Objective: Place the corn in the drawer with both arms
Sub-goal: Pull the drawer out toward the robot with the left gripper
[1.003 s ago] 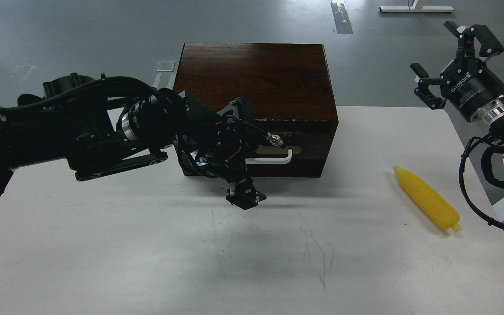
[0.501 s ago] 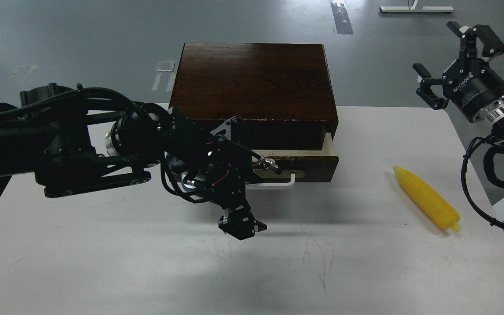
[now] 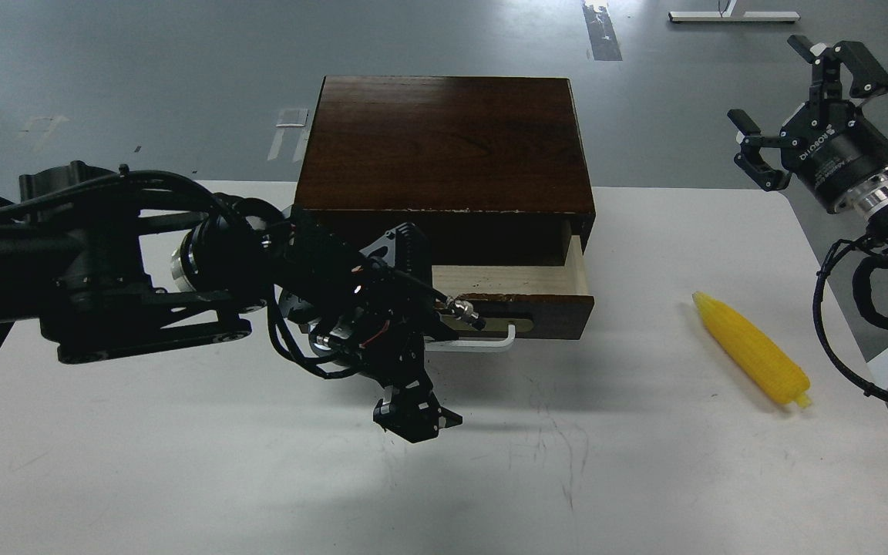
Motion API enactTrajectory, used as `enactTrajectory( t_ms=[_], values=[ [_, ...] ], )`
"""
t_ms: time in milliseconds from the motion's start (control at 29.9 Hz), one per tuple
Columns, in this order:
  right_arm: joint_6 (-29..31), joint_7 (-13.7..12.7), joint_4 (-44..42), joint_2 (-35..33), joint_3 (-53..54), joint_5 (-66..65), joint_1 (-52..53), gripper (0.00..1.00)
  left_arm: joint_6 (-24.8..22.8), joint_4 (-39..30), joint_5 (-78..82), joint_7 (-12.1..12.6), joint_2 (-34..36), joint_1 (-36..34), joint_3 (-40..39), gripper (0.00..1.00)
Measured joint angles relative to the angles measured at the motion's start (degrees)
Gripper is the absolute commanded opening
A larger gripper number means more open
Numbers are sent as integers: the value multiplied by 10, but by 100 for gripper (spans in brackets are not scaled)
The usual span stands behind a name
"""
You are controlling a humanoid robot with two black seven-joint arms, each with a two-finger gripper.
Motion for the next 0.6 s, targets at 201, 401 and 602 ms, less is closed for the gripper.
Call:
enactTrajectory(
  t_ms=[201, 401, 602],
  values=[
    [0, 0, 0, 0, 0, 0, 0, 99, 0, 3, 70, -3, -4, -5, 2, 99],
    [0, 0, 2, -4, 0, 0, 0, 99, 0, 4, 112, -1, -6, -7, 2, 99],
    [0, 0, 2, -4, 0, 0, -1, 99, 0, 5, 121, 0, -6, -11, 2, 99]
  ],
)
